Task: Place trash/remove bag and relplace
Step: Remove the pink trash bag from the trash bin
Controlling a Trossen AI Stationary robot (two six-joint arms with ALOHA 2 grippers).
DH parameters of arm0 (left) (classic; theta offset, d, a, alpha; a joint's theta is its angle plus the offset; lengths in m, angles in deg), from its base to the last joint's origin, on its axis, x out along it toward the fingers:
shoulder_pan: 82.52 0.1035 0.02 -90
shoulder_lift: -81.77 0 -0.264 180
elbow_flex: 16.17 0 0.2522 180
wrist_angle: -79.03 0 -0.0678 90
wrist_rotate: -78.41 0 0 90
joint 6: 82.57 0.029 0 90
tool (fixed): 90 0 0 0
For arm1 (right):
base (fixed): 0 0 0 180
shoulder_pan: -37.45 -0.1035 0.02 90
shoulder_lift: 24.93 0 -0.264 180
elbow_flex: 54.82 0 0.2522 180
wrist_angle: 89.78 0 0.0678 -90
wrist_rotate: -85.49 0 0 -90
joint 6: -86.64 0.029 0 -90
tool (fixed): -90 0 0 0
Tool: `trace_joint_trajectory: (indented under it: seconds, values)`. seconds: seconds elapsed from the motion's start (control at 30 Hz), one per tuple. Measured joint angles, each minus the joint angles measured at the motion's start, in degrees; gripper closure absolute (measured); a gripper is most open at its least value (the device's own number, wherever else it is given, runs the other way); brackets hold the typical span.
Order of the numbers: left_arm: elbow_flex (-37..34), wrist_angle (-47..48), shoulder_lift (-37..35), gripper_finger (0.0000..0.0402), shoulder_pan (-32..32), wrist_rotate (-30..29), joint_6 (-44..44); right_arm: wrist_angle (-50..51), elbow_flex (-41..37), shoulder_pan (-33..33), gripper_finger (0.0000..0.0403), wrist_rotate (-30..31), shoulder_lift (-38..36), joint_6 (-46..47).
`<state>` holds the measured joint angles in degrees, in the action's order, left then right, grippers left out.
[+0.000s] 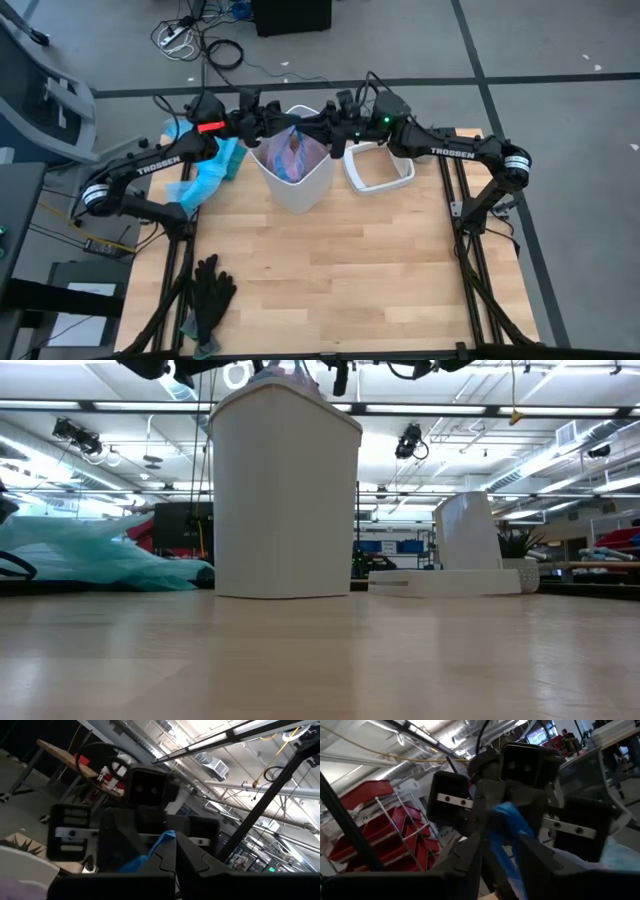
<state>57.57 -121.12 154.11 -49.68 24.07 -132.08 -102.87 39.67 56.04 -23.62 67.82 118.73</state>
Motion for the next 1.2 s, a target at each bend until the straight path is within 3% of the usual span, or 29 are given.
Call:
trace_joint_trajectory:
  seconds: [0.13,0.3,0.47,0.7,0.8,0.97,1.2]
  values:
    - [0.0,-0.2,1.2,0.0397,0.0,0.0,-0.1,0.2,0.0,0.1,0.0302,-1.4,0.0,-1.8]
    - [0.0,-1.6,2.0,0.0397,0.1,0.2,-0.3,1.1,0.0,0.2,0.0388,-1.3,0.0,-3.9]
    - [0.0,-7.7,2.0,0.0397,1.8,2.5,-0.9,-0.3,0.0,0.0,0.0401,-1.5,0.0,-3.7]
    - [0.0,-13.0,1.9,0.0375,2.4,19.5,-9.1,-1.8,0.0,0.3,0.0403,-0.6,0.0,-3.2]
    - [0.0,-13.0,1.9,0.0351,2.4,23.5,-10.5,-1.8,0.0,0.5,0.0403,-0.6,0.0,-3.1]
    - [0.0,-12.9,1.9,0.0315,2.4,23.4,-3.6,-1.7,0.0,0.3,0.0403,-0.9,0.0,-3.2]
    - [0.0,-12.7,1.9,0.031,2.8,17.6,-1.7,-1.3,0.0,0.4,0.0403,-2.3,0.0,-3.1]
